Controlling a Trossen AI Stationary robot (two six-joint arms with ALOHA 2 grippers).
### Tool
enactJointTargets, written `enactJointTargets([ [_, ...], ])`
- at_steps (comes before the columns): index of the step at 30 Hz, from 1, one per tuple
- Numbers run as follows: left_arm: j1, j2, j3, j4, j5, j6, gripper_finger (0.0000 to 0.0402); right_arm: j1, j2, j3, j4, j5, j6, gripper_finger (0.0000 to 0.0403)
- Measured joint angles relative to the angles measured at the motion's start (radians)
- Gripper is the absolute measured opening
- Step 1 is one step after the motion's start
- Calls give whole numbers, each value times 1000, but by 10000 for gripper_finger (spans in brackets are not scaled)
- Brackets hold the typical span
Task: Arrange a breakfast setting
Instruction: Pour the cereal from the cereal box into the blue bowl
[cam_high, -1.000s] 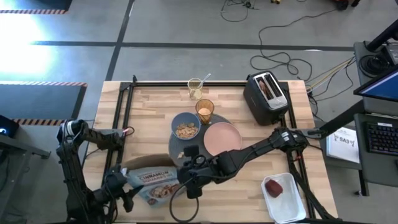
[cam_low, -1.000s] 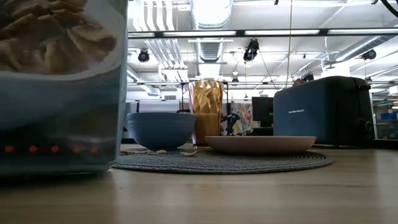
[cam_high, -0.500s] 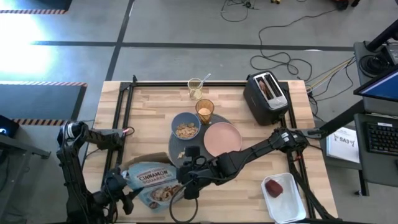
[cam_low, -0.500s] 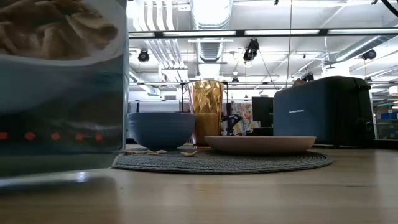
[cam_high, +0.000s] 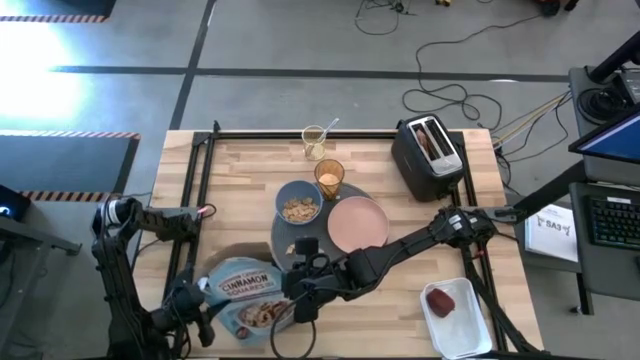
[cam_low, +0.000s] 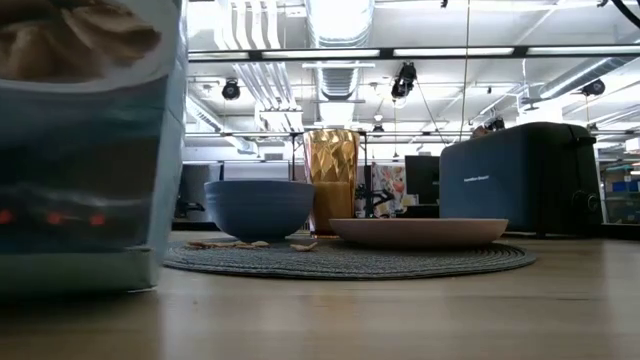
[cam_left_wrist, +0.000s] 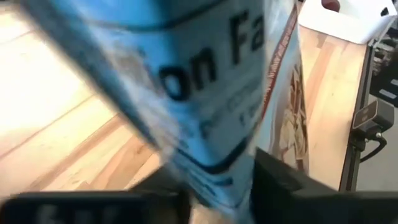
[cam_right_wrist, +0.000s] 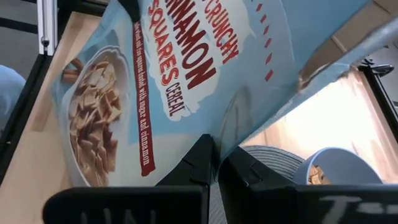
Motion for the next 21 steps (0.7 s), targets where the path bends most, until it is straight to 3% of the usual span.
enactJointTargets([
  [3,0,-12,0,-1,0,35,30,1,-2,0,-1,-5,27,9],
  [5,0,-22,0,-1,0,48,11,2,-4,0,-3,-9,53,11],
  [10,0,-40,1,-9,22,71,5,3,-19,0,-19,-16,67,40],
  [18,0,-49,1,-48,45,72,1,3,-62,0,-46,14,77,129],
  [21,2,-73,1,-102,107,57,0,1,-77,1,-74,40,129,151],
])
